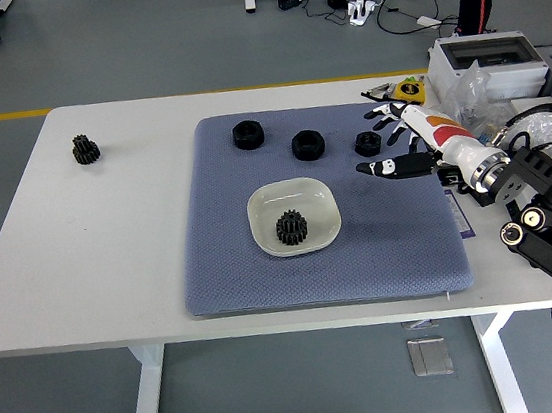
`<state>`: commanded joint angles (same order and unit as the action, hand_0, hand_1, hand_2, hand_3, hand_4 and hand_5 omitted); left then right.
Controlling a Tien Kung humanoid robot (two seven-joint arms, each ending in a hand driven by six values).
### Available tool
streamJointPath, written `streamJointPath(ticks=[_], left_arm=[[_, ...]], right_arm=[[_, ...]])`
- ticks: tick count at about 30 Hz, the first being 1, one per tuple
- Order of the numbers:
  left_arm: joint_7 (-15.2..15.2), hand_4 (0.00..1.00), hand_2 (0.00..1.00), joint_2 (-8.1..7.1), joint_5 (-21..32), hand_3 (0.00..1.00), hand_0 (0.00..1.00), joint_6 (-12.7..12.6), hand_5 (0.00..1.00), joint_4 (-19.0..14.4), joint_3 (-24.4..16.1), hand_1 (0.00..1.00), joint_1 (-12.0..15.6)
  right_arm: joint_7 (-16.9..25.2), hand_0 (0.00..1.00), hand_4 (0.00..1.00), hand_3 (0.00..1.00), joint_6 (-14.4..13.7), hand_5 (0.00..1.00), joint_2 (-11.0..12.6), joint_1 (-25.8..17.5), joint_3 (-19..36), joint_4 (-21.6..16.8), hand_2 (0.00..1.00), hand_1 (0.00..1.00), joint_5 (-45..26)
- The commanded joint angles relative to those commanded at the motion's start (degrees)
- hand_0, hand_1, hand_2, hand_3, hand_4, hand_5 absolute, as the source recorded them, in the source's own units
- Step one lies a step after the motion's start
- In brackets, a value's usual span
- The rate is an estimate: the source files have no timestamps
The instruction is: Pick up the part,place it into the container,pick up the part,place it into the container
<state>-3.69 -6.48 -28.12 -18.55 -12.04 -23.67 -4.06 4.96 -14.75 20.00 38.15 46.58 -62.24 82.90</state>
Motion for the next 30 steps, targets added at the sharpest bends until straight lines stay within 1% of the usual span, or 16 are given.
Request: streamJointPath(ticks=[2, 3, 4, 5, 8, 9, 14, 15, 17, 20, 21, 23, 25, 28, 30], left_arm=[[0.16, 0.639, 0.625, 0.01, 0.46, 0.565, 0.631, 0.02, 0.550, 0.02, 0.24, 0.638, 0.07], [0.22, 0.639, 0.625, 0.04, 0.61, 0.563, 0.631, 0.02, 0.552, 0.04, 0.29, 0.637, 0.11], [0.24, 0.639, 0.625, 0.05, 0.65, 0.563, 0.631, 0.02, 0.552, 0.05, 0.30, 0.637, 0.13], [0.27, 0.639, 0.625, 0.10, 0.75, 0.563, 0.631, 0.02, 0.552, 0.07, 0.35, 0.637, 0.17], [0.39, 0.639, 0.625, 0.18, 1.02, 0.563, 0.631, 0.03, 0.552, 0.09, 0.52, 0.637, 0.23], [0.44, 0.638, 0.626, 0.22, 1.10, 0.564, 0.630, 0.02, 0.552, 0.11, 0.57, 0.638, 0.23], [0.52, 0.638, 0.626, 0.36, 1.13, 0.564, 0.630, 0.05, 0.552, 0.15, 0.60, 0.638, 0.23], [0.50, 0.636, 0.625, 0.38, 1.02, 0.564, 0.630, 0.06, 0.552, 0.16, 0.57, 0.637, 0.21], [0.45, 0.636, 0.625, 0.42, 0.80, 0.564, 0.630, 0.09, 0.552, 0.17, 0.48, 0.637, 0.18], [0.38, 0.636, 0.625, 0.48, 0.49, 0.564, 0.630, 0.13, 0.552, 0.16, 0.35, 0.637, 0.12], [0.39, 0.635, 0.624, 0.46, 0.45, 0.564, 0.629, 0.16, 0.556, 0.15, 0.42, 0.636, 0.09], [0.43, 0.635, 0.624, 0.44, 0.51, 0.564, 0.629, 0.17, 0.556, 0.15, 0.45, 0.636, 0.07], [0.42, 0.635, 0.624, 0.45, 0.48, 0.564, 0.629, 0.16, 0.556, 0.16, 0.43, 0.636, 0.07], [0.43, 0.634, 0.624, 0.43, 0.48, 0.564, 0.629, 0.19, 0.555, 0.17, 0.48, 0.633, 0.08], [0.40, 0.634, 0.624, 0.43, 0.39, 0.564, 0.629, 0.19, 0.555, 0.19, 0.37, 0.633, 0.14]], right_arm=[[1.79, 0.485, 0.998, 0.814, -0.58, 0.581, 0.85, -2.99, 2.82, -2.01, 0.749, 0.625, -4.47], [2.73, 0.634, 0.998, 0.816, -0.57, 0.753, 1.16, -4.66, 4.31, -3.06, 0.792, 0.697, -7.08], [3.19, 0.634, 0.998, 0.816, -0.47, 0.753, 1.29, -5.80, 5.29, -3.58, 0.792, 0.697, -9.31], [4.49, 0.634, 0.998, 0.816, 0.44, 0.753, 1.43, -8.08, 7.45, -5.05, 0.792, 0.697, -11.92], [6.49, 0.634, 0.998, 0.816, 2.30, 0.753, 1.23, -13.18, 12.15, -7.42, 0.792, 0.697, -18.99], [7.17, 0.789, 0.998, 0.838, 2.84, 0.911, 0.91, -15.18, 14.17, -8.31, 0.834, 0.795, -21.60], [8.74, 0.789, 0.998, 0.838, 4.34, 0.911, -0.25, -22.79, 21.60, -10.42, 0.834, 0.795, -33.14], [9.09, 0.893, 0.998, 0.897, 4.65, 0.954, -0.58, -24.41, 22.91, -10.66, 0.859, 0.837, -35.21], [9.33, 0.893, 0.998, 0.897, 5.25, 0.954, -1.20, -26.59, 24.55, -10.84, 0.859, 0.837, -34.89], [9.29, 0.893, 0.998, 0.897, 5.86, 0.954, -2.40, -28.89, 26.75, -10.70, 0.859, 0.837, -31.20], [9.29, 0.914, 0.998, 0.906, 6.10, 0.971, -2.92, -29.55, 27.41, -10.67, 0.867, 0.845, -30.35], [8.96, 0.914, 0.998, 0.906, 7.01, 0.971, -4.47, -30.99, 29.31, -10.60, 0.867, 0.845, -28.46], [8.72, 0.914, 0.998, 0.906, 7.35, 0.971, -5.82, -32.02, 31.11, -10.59, 0.867, 0.845, -26.48], [8.81, 0.888, 0.998, 0.896, 7.38, 0.991, -7.18, -33.24, 33.07, -10.51, 0.858, 0.834, -26.28], [8.82, 0.888, 0.998, 0.896, 7.42, 0.991, -7.31, -33.56, 33.68, -10.39, 0.858, 0.834, -26.51]])
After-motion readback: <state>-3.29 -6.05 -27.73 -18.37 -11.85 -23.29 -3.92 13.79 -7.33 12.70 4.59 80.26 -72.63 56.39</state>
